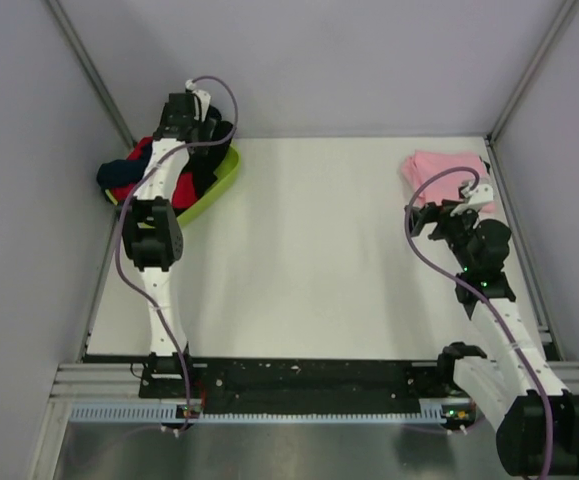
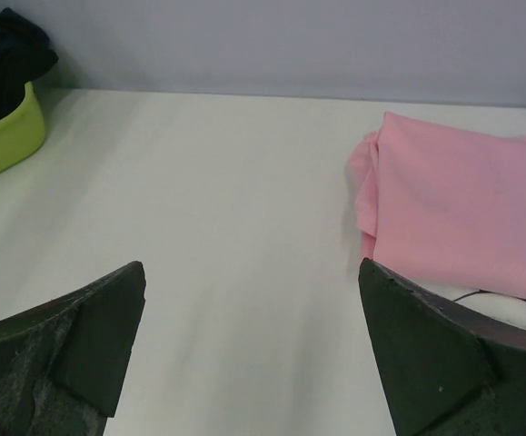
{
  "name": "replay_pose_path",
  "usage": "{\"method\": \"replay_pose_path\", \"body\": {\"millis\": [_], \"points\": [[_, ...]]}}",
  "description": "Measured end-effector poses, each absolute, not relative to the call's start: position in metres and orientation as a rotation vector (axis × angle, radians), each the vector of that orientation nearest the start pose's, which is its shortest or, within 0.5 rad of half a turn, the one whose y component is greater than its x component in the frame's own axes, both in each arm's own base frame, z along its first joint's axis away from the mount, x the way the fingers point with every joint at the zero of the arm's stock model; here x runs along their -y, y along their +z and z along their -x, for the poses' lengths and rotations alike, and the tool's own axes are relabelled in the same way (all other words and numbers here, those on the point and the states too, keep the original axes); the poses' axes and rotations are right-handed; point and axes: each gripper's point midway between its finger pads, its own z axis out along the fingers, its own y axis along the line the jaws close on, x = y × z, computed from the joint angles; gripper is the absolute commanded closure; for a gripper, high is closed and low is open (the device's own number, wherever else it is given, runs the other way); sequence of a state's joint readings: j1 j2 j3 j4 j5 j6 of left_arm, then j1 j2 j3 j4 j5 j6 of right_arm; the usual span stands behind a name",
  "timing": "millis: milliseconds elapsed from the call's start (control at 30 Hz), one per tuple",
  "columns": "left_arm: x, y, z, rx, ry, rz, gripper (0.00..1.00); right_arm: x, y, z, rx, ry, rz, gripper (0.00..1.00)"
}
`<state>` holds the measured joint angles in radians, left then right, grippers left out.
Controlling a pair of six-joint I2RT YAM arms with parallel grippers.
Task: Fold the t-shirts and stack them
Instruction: Grab crumpled tshirt from bin with the left arm, then move the tshirt to the center of the board
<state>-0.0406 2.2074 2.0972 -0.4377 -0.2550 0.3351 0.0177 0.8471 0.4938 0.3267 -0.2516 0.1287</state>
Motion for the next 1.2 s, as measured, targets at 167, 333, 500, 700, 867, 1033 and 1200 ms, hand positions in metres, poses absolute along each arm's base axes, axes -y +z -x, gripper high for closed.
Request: {"method": "replay_pose_path", "body": {"millis": [167,333,500,700,867,1033,1200], "points": [[-0.071,0.132,-0.607,-2.303,0.576,-0.274,1.00,-0.055,0.230,-0.336,-1.621,0.308,0.124,0.01],[-0.073,0.130,-0.598,-2.296,0.620,-0.311,1.00,-0.056,0.225,-0.336,-1.637,0.309,0.131,0.01],[-0.054,0.189,-0.569,-2.210,0.552,-0.334,1.00,-0.056,0.225,-0.336,-1.644,0.313,0.132,0.01],[-0.030,0.375,-0.518,-1.864,0.474,-0.294,1.00,-0.063,0.245,-0.337,-1.607,0.348,0.156,0.01],[0.016,0.510,-0.445,-1.592,0.331,-0.349,1.00,-0.066,0.259,-0.340,-1.587,0.367,0.164,0.02],[0.077,0.567,-0.367,-1.443,0.116,-0.528,1.00,-0.072,0.267,-0.348,-1.612,0.391,0.172,0.02],[0.147,0.523,-0.334,-1.487,-0.146,-0.795,1.00,-0.093,0.266,-0.344,-1.636,0.461,0.234,0.02]]}}
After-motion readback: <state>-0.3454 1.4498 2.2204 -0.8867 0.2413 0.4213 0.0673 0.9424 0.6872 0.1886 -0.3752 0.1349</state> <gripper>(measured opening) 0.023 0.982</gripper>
